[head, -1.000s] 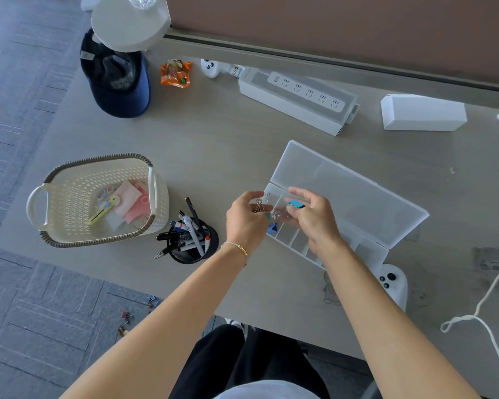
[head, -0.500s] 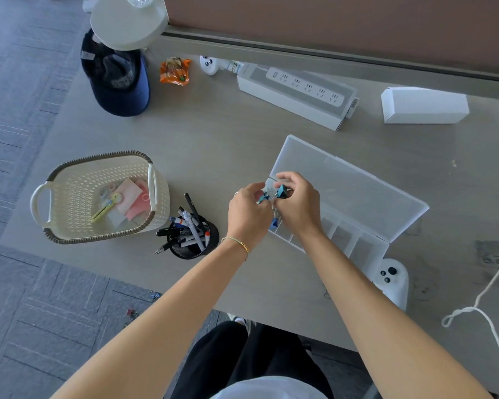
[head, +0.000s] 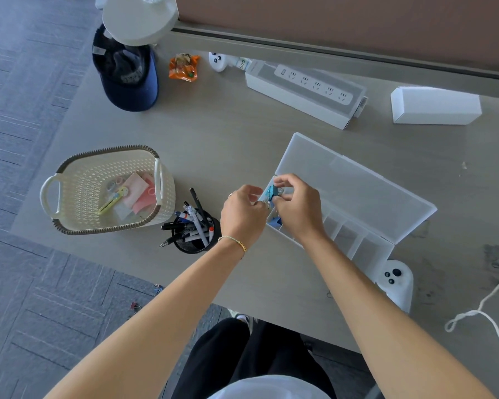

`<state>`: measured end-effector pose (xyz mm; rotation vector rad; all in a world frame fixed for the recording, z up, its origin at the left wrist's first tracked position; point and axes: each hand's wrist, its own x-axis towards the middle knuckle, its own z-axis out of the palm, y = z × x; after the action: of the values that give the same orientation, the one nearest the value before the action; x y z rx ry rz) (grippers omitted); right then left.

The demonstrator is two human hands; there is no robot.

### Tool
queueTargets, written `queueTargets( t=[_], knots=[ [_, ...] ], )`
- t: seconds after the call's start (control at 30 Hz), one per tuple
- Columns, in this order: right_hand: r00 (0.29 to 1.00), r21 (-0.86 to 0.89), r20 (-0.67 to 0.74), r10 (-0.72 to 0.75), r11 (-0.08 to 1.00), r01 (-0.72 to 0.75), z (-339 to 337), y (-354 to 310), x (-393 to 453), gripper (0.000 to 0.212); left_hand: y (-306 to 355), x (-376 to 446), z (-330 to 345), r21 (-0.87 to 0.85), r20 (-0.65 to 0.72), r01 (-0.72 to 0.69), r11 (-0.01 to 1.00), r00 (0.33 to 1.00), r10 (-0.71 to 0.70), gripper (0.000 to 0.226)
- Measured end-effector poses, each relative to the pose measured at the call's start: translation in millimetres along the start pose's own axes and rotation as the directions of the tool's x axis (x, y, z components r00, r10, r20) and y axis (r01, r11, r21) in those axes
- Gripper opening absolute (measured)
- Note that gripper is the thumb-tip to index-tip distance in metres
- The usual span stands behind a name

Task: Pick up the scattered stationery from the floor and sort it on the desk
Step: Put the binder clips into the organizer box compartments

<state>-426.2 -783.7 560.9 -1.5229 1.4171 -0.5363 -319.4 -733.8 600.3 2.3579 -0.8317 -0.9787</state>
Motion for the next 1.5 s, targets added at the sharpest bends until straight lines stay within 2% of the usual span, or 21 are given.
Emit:
queueTargets(
  t=[0.1, 0.33, 0.57, 0.7, 0.9, 1.07, 1.3, 1.5],
  knots=[
    [1.000, -0.093, -0.014, -0.005, 0.996, 0.004, 1, 3, 4, 0.025, -3, 1, 2, 0.043, -0.005, -0.018, 0.999, 1.000, 0.018, 0.035],
    [0.985, -0.185, -0.087, -0.151, 0.974, 0.133, -10, -1, 0, 0.029, -4, -3, 2, 0.190, -0.009, -0.145, 0.971, 0.989, 0.150, 0.038],
    [0.929, -0.343, 0.068, -0.365, 0.865, 0.365, -17, -28, -13, 0.040, 1, -19, -24, 0.371, -0.110, -0.340, 0.864, 0.908, 0.405, 0.039],
    [0.852, -0.396, 0.155, -0.500, 0.758, 0.518, -7, -62, -23, 0.038, -8, -33, -60, 0.432, -0.229, -0.334, 0.838, 0.858, 0.460, 0.038],
    [0.695, -0.384, 0.313, -0.647, 0.583, 0.716, 37, -116, -61, 0.030, -59, -64, -126, 0.414, -0.423, -0.165, 0.895, 0.836, 0.350, 0.026],
    [0.540, -0.307, 0.458, -0.706, 0.445, 0.841, 91, -149, -118, 0.030, -130, -103, -174, 0.324, -0.552, -0.036, 0.945, 0.804, 0.220, 0.032],
    [0.321, -0.163, 0.631, -0.706, 0.284, 0.945, 200, -175, -222, 0.042, -250, -171, -222, 0.201, -0.674, 0.160, 0.966, 0.739, 0.018, 0.038],
    [0.182, -0.030, 0.745, -0.642, 0.240, 0.970, 296, -173, -309, 0.046, -362, -231, -248, 0.079, -0.706, 0.343, 0.936, 0.682, -0.190, 0.042]
  ],
)
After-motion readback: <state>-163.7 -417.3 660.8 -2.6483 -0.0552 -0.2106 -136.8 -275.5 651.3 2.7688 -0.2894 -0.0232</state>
